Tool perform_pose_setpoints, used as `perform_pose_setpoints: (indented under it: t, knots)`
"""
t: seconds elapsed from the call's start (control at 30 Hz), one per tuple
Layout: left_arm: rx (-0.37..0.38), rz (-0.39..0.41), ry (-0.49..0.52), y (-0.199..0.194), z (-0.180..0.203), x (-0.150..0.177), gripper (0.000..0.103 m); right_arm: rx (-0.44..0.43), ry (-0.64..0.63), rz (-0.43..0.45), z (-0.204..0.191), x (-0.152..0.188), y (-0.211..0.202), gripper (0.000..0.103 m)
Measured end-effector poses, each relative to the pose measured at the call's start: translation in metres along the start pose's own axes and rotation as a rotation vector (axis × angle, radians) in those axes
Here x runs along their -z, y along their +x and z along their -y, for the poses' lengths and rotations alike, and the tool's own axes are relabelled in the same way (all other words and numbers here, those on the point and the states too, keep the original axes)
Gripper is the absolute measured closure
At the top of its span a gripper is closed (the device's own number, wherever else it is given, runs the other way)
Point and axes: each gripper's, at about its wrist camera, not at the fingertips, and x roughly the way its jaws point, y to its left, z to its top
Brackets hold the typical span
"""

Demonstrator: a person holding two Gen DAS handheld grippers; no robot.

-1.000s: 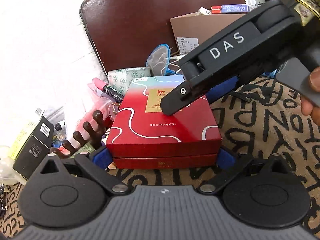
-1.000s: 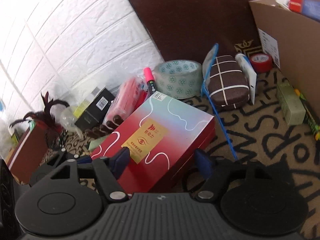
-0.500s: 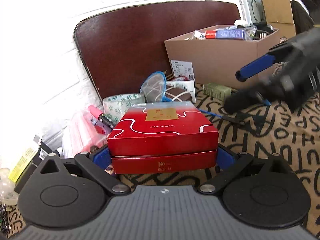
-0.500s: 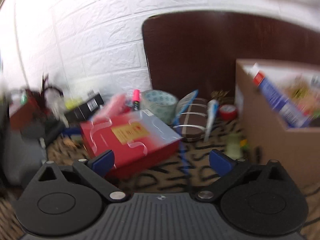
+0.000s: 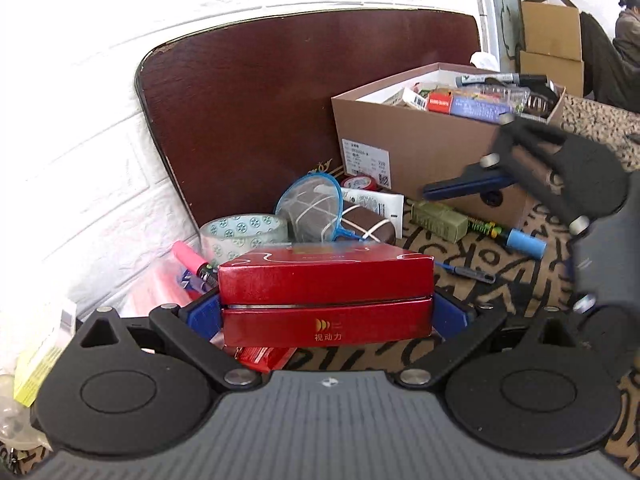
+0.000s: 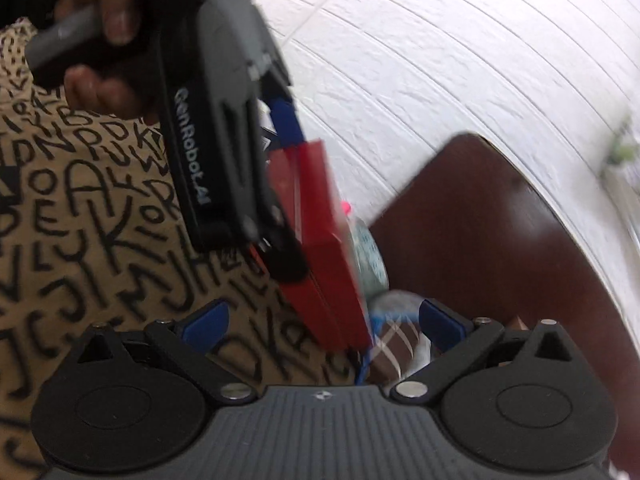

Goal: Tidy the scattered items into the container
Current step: 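Grasp the red gift box with the left tool while the right tool steadies it, then carry the red gift box into the cardboard box and open the left tool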

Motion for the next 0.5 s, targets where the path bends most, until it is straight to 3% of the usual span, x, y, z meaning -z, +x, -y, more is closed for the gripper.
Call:
perform_pose_setpoints:
  t: [0.13,0.2,0.27,0.3,0.5]
  knots:
    - [0.029,-0.004,-0.022,0.000,-0.007,-0.008,0.000,-0.008,-0.060,0.025,-0.002,-0.011,0.025,0.002]
    - [0.039,-0.009,-0.017,0.001,-0.008,-0.012,0.000,-0.012,-0.069,0.032,0.000,-0.013,0.035,0.012]
    - [0.043,-0.014,-0.014,0.003,-0.008,-0.013,0.000,0.005,-0.058,0.005,0.005,-0.015,0.046,0.053]
    - [0.044,-0.017,-0.012,0.003,-0.008,-0.012,0.000,0.017,-0.038,-0.007,0.009,-0.015,0.051,0.060]
    - [0.025,0.015,0.016,-0.002,0.000,-0.014,0.000,0.025,0.032,-0.011,0.022,-0.020,0.054,0.064]
